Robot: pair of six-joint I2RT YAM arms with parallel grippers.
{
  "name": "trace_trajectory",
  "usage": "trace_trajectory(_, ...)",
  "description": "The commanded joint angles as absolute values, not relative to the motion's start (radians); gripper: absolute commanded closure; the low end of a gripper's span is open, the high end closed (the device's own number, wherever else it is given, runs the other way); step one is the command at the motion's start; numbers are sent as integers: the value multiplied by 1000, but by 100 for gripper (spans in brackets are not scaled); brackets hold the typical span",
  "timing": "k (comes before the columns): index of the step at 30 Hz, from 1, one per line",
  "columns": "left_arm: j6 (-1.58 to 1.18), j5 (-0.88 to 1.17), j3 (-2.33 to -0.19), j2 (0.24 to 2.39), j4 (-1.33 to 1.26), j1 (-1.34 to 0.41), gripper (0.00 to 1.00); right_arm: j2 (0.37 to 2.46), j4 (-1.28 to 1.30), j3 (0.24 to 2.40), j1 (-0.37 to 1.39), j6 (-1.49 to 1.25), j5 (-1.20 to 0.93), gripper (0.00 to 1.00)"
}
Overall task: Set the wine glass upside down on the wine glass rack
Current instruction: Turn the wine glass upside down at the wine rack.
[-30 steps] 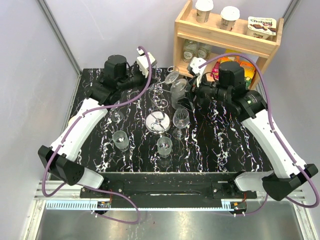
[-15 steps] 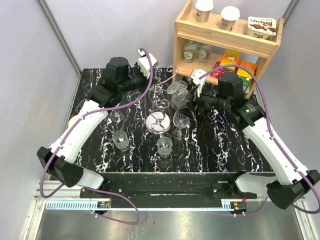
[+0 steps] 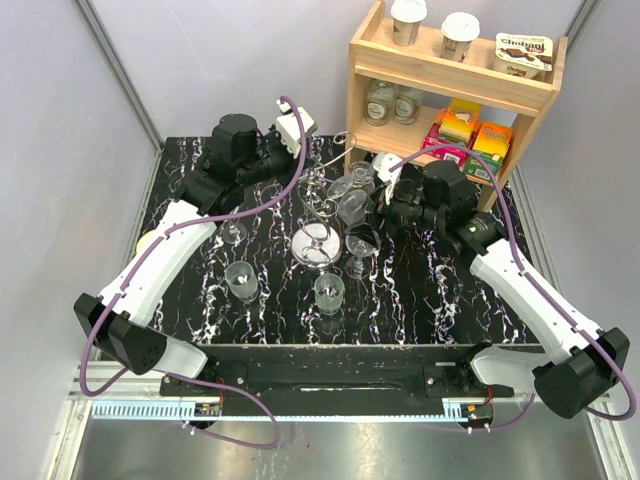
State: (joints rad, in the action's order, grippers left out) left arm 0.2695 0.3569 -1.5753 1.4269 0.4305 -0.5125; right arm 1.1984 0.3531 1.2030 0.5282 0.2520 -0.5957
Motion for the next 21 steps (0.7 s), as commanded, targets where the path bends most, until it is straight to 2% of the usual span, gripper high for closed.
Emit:
trace_trajectory(1, 282, 331, -1588, 1399, 411, -512, 100, 1195, 129, 1167, 531, 210, -650, 100)
trace_trajectory(21, 268, 351, -1603, 1413, 417, -512, 100, 1250, -117, 1072, 531, 104, -678, 100)
